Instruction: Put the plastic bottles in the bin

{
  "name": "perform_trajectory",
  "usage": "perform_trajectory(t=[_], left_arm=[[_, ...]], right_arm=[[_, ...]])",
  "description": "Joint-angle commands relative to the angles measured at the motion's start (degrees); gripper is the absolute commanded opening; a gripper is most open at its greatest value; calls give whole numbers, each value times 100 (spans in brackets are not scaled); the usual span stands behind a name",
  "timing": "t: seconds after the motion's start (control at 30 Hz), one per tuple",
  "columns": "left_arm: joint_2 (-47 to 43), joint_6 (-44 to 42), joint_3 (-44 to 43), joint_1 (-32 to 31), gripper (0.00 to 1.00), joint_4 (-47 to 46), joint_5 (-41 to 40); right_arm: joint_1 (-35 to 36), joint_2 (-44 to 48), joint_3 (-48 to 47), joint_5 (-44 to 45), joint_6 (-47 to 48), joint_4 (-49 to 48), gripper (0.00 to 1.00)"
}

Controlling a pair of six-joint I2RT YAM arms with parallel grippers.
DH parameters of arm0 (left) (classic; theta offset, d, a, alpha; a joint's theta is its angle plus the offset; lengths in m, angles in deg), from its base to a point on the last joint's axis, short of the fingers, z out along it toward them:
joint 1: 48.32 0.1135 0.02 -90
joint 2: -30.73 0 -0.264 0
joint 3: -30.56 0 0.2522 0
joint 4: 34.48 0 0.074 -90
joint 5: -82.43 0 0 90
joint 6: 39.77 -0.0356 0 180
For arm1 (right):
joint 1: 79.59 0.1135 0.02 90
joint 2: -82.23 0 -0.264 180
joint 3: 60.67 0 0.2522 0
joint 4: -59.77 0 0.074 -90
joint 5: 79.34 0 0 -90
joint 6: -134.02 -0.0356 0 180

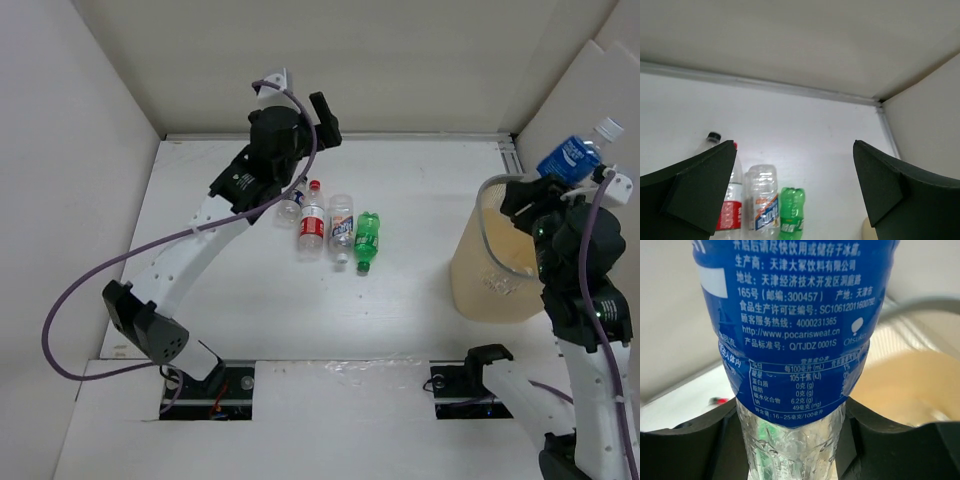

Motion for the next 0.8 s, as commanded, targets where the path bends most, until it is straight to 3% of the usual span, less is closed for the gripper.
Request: perform_trajectory(t=[0.0,0.03,0.47,0.63,0.77], left_arm=[[72,26,139,38,100,187,-219],[73,26,139,38,100,326,-219],[1082,-774,-300,178,100,1293,-510],[1819,-1064,-651,372,100,1785,-360],[2374,-1003,-1082,941,100,2111,-88]], right_arm=[[-108,209,35,1738,-183,1078,55],[-161,271,114,1966,-183,1078,99],[-161,-238,-1090,2698,-297,1500,100],[-161,25,-740,969,256,737,100],[-161,139,-283,-104,256,121,100]])
